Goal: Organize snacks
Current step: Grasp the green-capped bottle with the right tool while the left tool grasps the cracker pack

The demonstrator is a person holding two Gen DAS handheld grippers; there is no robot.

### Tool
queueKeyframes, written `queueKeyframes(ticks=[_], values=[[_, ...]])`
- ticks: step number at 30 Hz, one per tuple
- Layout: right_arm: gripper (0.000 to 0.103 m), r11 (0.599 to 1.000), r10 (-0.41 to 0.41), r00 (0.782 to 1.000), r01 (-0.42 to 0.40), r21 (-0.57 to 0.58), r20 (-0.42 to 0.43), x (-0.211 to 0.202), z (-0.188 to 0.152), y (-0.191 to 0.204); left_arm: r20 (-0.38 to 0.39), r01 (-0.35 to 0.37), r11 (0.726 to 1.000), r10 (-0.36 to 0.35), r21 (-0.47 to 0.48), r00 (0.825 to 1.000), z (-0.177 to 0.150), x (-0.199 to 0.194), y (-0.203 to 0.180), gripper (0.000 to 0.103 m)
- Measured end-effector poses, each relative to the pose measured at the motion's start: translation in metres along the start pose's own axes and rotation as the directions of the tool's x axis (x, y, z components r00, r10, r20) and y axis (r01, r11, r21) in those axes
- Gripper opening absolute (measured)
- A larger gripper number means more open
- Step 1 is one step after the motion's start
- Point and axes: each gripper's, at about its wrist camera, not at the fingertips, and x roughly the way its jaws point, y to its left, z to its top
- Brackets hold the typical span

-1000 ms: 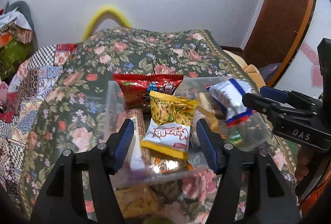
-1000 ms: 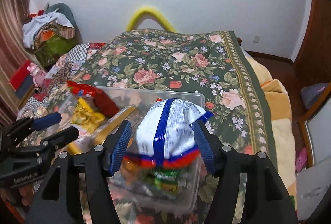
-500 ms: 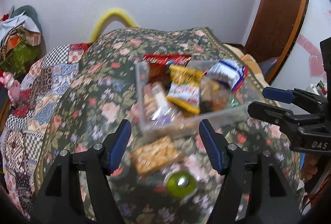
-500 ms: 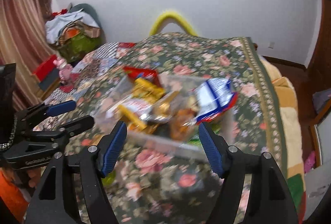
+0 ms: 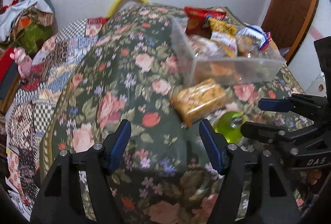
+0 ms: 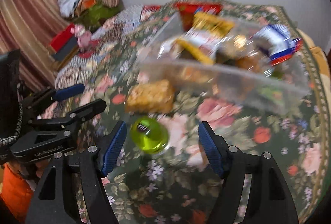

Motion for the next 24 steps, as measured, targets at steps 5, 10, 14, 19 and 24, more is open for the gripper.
queueKeyframes(ticks=[5, 10, 14, 19, 24], values=[[0.068, 1.0, -0.01, 0.999, 0.009, -0.007, -0.046, 0.025, 0.001, 0.007, -0.035, 0.023, 0.999, -0.024, -0.046, 0.999, -0.009, 0.011, 0.01, 0.068], [0.045, 0.999, 0.039, 0.998, -0.038, 0.013, -0.043, 0.027, 0.0, 0.0, -0.056, 0.033, 0.998, -0.036, -0.055, 0.998, -0.006, 0.02, 0.005, 0.068], [0.043, 1.0, 0.003, 1.0, -0.003, -0.014, -0.01, 0.008, -0.007, -0.007, -0.046, 0.05, 0.998, -0.052, -0.04, 0.998, 0.004, 0.024, -0.011, 0.072], [0.042, 0.999, -0.03, 0.999, 0.029, 0.026, 0.028, -0.016, -0.016, -0.037, -0.037, 0.081, 0.995, -0.083, -0.055, 0.996, 0.019, 0.035, -0.028, 0.083], [0.042, 0.994, -0.063, 0.996, 0.056, 0.092, 0.069, -0.036, -0.023, -0.066, -0.072, 0.084, 0.991, -0.092, -0.101, 0.993, 0.034, 0.062, -0.039, 0.087]])
